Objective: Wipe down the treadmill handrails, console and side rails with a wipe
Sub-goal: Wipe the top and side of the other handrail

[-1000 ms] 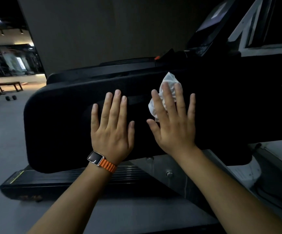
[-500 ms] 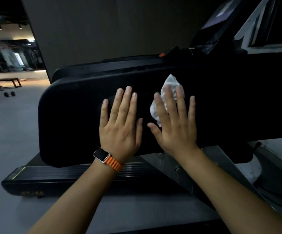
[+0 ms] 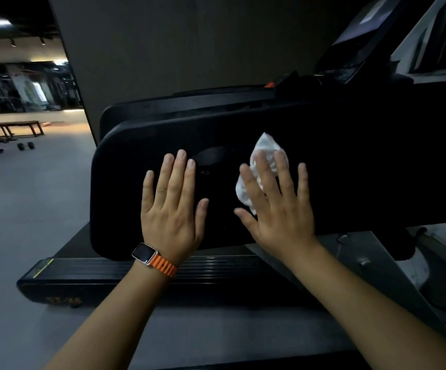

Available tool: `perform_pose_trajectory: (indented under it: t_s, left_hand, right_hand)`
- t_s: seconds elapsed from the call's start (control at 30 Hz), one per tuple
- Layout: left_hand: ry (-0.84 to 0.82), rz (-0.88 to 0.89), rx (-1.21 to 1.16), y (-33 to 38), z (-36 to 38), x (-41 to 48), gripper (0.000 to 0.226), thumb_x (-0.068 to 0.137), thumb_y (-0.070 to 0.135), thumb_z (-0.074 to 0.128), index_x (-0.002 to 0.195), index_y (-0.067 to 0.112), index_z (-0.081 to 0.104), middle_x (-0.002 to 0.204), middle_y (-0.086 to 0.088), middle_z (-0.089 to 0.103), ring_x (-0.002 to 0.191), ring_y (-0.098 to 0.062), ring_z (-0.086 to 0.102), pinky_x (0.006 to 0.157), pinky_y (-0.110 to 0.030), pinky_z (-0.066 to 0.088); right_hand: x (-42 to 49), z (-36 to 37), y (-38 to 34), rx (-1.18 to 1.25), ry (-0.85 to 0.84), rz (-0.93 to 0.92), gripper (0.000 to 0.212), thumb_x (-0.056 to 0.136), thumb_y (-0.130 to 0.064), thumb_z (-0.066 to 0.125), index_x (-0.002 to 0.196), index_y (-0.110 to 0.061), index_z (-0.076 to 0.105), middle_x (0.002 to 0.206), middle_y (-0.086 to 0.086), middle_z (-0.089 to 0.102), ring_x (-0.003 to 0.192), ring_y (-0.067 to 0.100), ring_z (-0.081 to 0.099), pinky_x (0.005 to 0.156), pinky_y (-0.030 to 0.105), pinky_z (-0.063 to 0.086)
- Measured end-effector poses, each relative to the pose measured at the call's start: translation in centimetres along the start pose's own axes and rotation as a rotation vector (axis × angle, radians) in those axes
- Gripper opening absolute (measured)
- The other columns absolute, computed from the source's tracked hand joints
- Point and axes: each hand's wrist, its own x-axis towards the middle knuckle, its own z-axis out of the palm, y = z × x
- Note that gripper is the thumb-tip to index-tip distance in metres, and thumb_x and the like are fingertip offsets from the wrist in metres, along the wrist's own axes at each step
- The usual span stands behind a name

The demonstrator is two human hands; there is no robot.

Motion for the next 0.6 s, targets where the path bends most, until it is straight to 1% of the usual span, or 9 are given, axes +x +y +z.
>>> perform_pose_trajectory:
  t_s: [0.1,0.17,0.3,0.37,0.4,0.43,0.5,0.57,0.6]
  left_hand:
    - [0.003,-0.003,0.002,-0.7,-0.1,-0.5,0.062,0.108,0.04,0.031,0.16,0.005,0.027,0.168,-0.013,0.019,0.158,-0.029,0.016,0.127,-0.05,0.012]
    - [0.008,0.005,0.007,-1.0,0.0,-0.8,0.062,0.108,0.04,0.031,0.16,0.005,0.027,0.169,-0.012,0.018,0.158,-0.028,0.016,0.127,-0.05,0.012]
    - [0.015,0.012,0.016,-1.1,0.1,-0.9,0.062,0.108,0.039,0.033,0.159,0.004,0.029,0.168,-0.013,0.019,0.157,-0.029,0.017,0.127,-0.051,0.014]
    - [0.01,0.01,0.005,-1.1,0.0,-0.9,0.062,0.107,0.038,0.034,0.159,0.004,0.029,0.168,-0.013,0.02,0.157,-0.029,0.017,0.127,-0.051,0.014]
    - [0.006,0.012,-0.001,-1.2,0.0,-0.9,0.062,0.107,0.038,0.035,0.159,0.004,0.029,0.168,-0.013,0.02,0.157,-0.029,0.017,0.127,-0.051,0.014]
    - [0.001,0.013,-0.006,-1.3,-0.1,-1.0,0.062,0.107,0.038,0.035,0.159,0.004,0.03,0.168,-0.013,0.02,0.157,-0.029,0.017,0.127,-0.051,0.015]
    - [-0.009,0.015,-0.012,-1.4,-0.3,-1.2,0.061,0.107,0.037,0.035,0.158,0.003,0.031,0.168,-0.014,0.02,0.158,-0.029,0.017,0.127,-0.051,0.015]
    - [-0.017,0.014,-0.015,-1.5,-0.4,-1.3,0.061,0.108,0.037,0.035,0.158,0.002,0.032,0.167,-0.015,0.022,0.157,-0.029,0.017,0.126,-0.052,0.016]
    - [-0.02,0.011,-0.014,-1.6,-0.4,-1.4,0.061,0.108,0.037,0.035,0.158,0.002,0.033,0.167,-0.015,0.023,0.157,-0.029,0.017,0.126,-0.052,0.017]
  right_hand:
    - [-5.3,1.7,0.5,-0.095,-0.027,-0.113,0.086,0.104,-0.062,0.046,0.168,-0.022,0.005,0.175,0.01,-0.005,0.161,0.034,-0.003,0.128,0.059,0.001]
    - [-6.0,1.8,0.3,-0.097,-0.028,-0.105,0.085,0.103,-0.061,0.047,0.168,-0.023,0.007,0.176,0.008,-0.004,0.161,0.033,-0.003,0.128,0.059,-0.001]
    - [1.0,-0.6,-1.8,0.002,-0.01,-0.021,0.075,0.107,-0.063,0.031,0.168,-0.025,0.007,0.175,0.009,0.005,0.16,0.034,0.005,0.127,0.063,-0.002]
    - [3.9,-1.3,-2.8,0.05,-0.005,0.034,0.076,0.107,-0.065,0.028,0.168,-0.024,0.008,0.174,0.01,0.005,0.16,0.035,0.006,0.126,0.065,0.0]
    - [4.1,-1.3,-3.1,0.05,-0.007,0.033,0.077,0.107,-0.066,0.028,0.168,-0.023,0.007,0.174,0.01,0.004,0.16,0.036,0.005,0.126,0.065,0.0]
    - [3.4,-1.0,-3.2,0.032,-0.017,0.002,0.078,0.107,-0.066,0.029,0.168,-0.022,0.005,0.175,0.011,0.002,0.16,0.036,0.002,0.126,0.065,0.0]
    - [0.3,-0.2,-2.7,-0.034,-0.047,-0.115,0.08,0.107,-0.063,0.033,0.168,-0.022,0.003,0.175,0.01,-0.002,0.161,0.036,-0.003,0.127,0.062,0.001]
    - [-2.9,0.4,-2.1,-0.045,-0.055,-0.202,0.077,0.106,-0.055,0.042,0.168,-0.023,0.01,0.176,0.008,0.0,0.161,0.034,0.0,0.127,0.059,0.005]
    - [-3.6,0.5,-1.7,-0.023,-0.035,-0.217,0.073,0.105,-0.048,0.045,0.168,-0.023,0.017,0.175,0.007,0.005,0.161,0.033,0.005,0.127,0.058,0.008]
